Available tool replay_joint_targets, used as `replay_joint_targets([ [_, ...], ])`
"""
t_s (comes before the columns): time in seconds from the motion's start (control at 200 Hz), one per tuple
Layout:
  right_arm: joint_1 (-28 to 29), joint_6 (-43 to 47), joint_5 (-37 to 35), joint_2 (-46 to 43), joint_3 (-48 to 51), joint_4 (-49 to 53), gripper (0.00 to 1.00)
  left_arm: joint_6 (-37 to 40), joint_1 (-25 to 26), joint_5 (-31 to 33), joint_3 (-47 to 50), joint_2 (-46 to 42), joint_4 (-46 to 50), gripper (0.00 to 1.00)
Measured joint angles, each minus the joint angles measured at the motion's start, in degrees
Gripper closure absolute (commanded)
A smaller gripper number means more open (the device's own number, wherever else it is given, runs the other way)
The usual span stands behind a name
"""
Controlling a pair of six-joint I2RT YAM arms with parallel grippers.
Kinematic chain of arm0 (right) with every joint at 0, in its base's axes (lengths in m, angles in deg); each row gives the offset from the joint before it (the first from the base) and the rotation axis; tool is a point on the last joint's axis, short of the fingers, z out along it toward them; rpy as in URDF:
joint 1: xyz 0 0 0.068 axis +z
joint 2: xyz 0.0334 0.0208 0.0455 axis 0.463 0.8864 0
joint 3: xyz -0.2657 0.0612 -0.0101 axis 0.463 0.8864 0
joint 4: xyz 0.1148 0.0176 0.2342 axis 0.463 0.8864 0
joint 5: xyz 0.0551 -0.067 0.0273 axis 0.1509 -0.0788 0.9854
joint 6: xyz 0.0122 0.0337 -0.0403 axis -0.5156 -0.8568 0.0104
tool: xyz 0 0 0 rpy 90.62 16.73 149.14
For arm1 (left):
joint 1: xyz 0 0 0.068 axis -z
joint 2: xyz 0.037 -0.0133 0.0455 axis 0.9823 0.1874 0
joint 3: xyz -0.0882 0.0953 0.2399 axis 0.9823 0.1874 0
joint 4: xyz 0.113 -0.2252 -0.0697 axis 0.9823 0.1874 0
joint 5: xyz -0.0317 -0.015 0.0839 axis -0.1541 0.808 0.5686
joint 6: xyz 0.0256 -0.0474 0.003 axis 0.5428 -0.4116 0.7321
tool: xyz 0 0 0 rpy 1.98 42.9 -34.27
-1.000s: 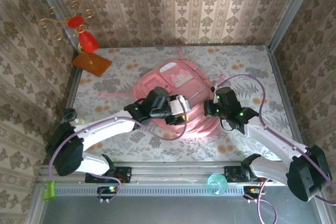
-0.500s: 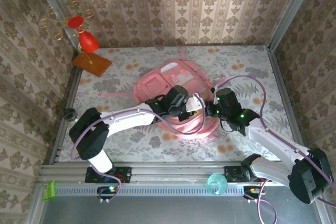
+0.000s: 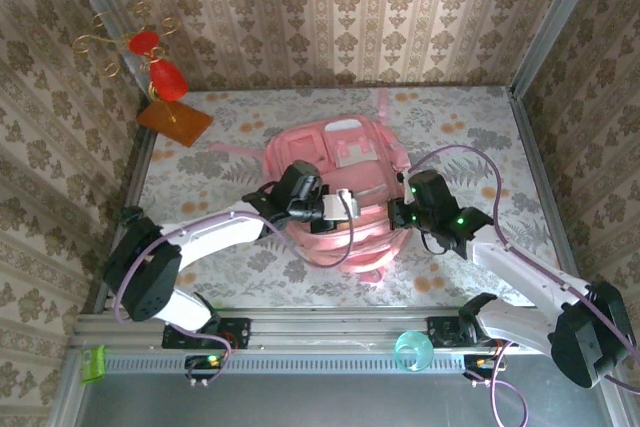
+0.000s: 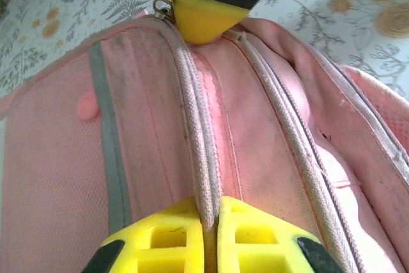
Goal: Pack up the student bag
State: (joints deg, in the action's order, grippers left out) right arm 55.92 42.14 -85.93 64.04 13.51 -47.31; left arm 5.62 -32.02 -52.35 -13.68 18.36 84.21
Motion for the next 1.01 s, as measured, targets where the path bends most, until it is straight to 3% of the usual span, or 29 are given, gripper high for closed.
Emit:
replay_joint_targets([
  [0.305,-0.26,3.65,5.38,0.79,-1.73,-0.02,1.0,7.19,-6.38,-7.87,3.3,-5.35,2.27,1.0],
  [0.44,-0.59,3.63,7.85,1.01,-1.73,-0.13,1.0,6.58,-7.21,-8.37,4.13,-5.66,2.27,0.61],
  [0.575,-1.07,3.41,7.87,0.98,-1.7,0.02,1.0,3.23,-7.37,-6.45,5.55,-8.04,2.21,0.43],
  [0.79,0.44,3.17,8.17,0.83,-1.7,0.0,1.0,-0.72,1.27,1.2,4.72,-9.42,1.6,0.39],
  [1.005,2.29,1.79,8.72,0.74,-1.7,-0.28,1.0,-3.76,6.95,8.57,-2.95,-1.9,1.4,0.43],
])
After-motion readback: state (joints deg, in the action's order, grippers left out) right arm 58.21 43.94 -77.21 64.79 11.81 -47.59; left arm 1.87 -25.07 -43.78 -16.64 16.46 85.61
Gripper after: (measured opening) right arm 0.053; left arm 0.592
